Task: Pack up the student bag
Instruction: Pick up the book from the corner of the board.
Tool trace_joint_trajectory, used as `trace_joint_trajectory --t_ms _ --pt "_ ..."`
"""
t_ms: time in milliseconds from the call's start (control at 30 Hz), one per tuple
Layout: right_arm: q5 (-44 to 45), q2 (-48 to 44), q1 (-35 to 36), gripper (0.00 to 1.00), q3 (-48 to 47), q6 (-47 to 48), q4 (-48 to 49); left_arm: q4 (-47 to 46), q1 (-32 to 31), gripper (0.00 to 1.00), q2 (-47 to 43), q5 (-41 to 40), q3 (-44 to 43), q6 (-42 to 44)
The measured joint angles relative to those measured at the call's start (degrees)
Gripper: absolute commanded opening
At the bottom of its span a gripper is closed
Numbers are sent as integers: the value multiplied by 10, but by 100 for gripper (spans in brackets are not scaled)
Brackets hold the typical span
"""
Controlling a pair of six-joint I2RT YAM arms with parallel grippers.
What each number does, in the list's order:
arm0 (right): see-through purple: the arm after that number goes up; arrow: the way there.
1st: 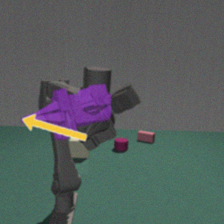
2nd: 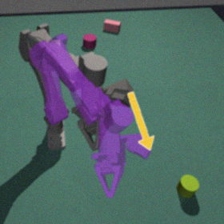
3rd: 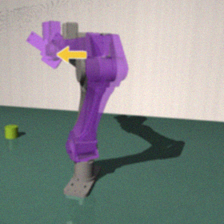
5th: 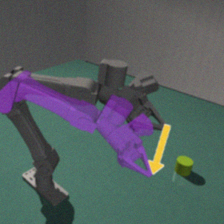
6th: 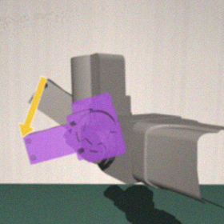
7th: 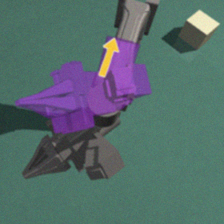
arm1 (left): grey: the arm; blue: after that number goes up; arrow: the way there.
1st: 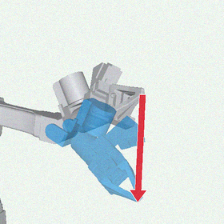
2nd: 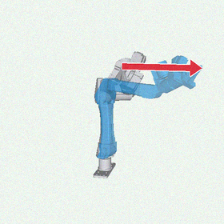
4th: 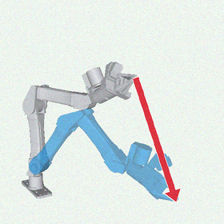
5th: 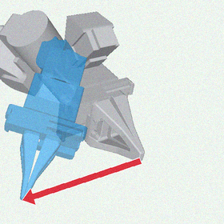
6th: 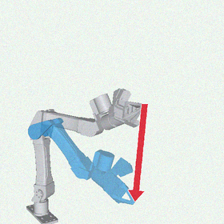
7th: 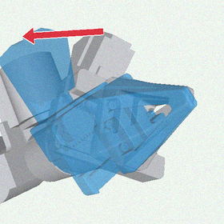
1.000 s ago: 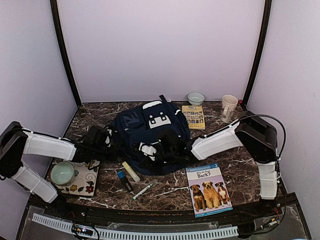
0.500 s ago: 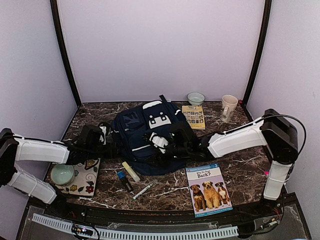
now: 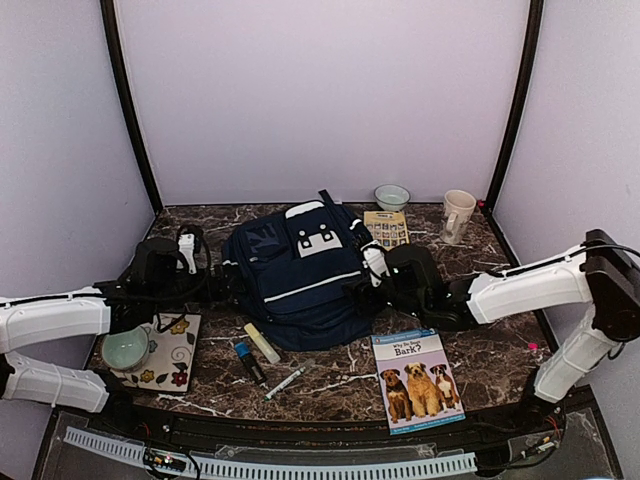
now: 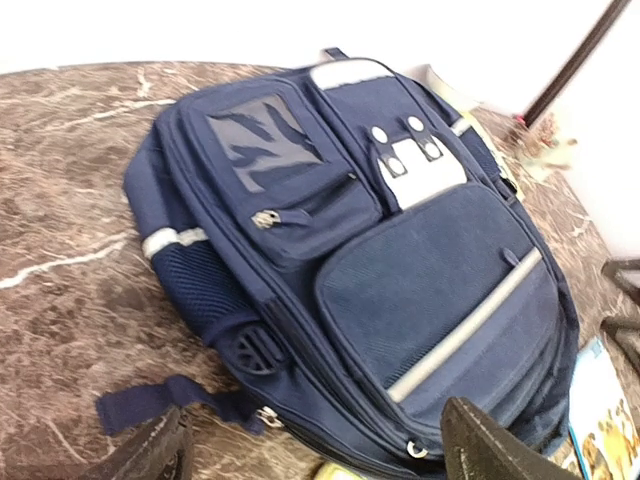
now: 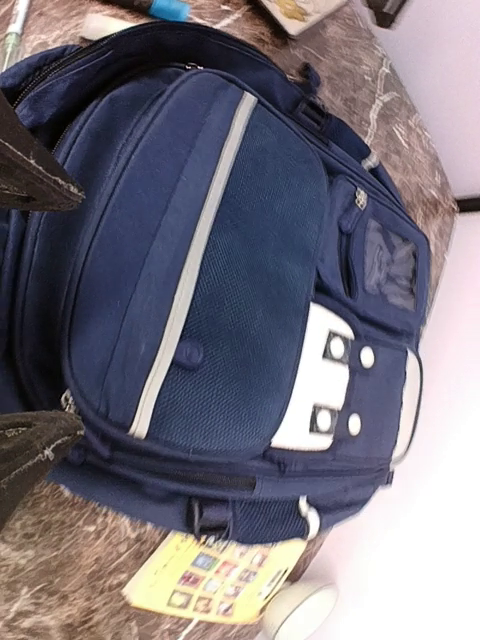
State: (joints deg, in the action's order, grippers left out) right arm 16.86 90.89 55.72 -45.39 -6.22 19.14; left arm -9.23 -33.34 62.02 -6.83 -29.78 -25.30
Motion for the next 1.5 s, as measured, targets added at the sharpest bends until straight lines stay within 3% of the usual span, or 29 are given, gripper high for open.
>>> trace_joint_trajectory --t_ms 133,333,633,1000,1233,1500 --pt "18 -54 0 70 23 -53 -28 3 -22 86 0 20 0 0" --pt "9 -118 0 78 69 -122 -82 0 -124 81 1 18 -1 13" --pt "-15 -210 -6 85 88 -218 -213 -77 -222 75 46 33 19 28" --pt "-38 -343 -11 91 132 -394 -410 -134 -326 72 178 52 -26 11" --pt "-33 -355 -11 98 157 -499 -535 -176 -398 70 276 66 -51 -22" --pt "-45 -355 -11 100 184 -534 -558 -198 -419 70 411 95 -144 -39"
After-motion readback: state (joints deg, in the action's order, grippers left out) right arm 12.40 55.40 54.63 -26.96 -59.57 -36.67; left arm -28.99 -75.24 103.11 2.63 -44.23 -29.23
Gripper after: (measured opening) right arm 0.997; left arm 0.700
